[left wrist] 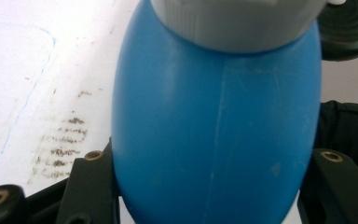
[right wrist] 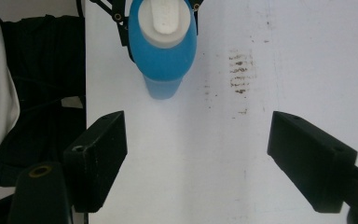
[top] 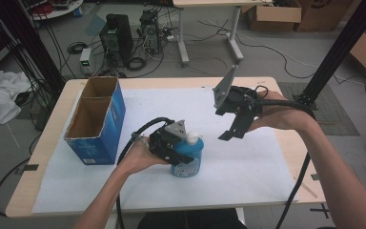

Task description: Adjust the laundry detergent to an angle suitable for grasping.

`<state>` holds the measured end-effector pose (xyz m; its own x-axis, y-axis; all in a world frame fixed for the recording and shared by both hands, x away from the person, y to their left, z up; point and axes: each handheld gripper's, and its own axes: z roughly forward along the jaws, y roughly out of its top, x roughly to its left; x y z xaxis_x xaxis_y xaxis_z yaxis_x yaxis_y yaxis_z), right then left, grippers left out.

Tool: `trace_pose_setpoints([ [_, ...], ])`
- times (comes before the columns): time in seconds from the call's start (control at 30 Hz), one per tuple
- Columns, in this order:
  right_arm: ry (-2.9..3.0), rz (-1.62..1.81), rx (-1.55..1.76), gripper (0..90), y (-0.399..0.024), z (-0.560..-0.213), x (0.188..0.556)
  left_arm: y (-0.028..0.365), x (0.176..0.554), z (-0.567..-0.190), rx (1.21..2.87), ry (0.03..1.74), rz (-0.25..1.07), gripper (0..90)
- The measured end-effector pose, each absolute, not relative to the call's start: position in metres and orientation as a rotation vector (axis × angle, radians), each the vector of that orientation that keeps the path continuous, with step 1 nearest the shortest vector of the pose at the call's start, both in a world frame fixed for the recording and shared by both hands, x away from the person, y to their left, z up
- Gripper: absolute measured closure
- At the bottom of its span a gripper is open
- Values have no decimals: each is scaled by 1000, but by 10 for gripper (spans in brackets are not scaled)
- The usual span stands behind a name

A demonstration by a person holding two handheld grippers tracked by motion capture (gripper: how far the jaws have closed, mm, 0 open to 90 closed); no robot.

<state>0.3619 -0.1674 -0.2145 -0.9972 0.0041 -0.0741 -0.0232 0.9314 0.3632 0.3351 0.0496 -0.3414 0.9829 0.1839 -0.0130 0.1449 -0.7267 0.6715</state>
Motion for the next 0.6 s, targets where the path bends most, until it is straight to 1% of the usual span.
trace_pose_setpoints([
  [0.17, 3015, 565, -18, 197, -167, -215, 362, 53, 334, -344, 2386, 175, 78, 432],
  [0.6, 3011, 562, -22, 198, -166, -215, 361, 56, 335, -345, 2375, 177, 74, 428],
])
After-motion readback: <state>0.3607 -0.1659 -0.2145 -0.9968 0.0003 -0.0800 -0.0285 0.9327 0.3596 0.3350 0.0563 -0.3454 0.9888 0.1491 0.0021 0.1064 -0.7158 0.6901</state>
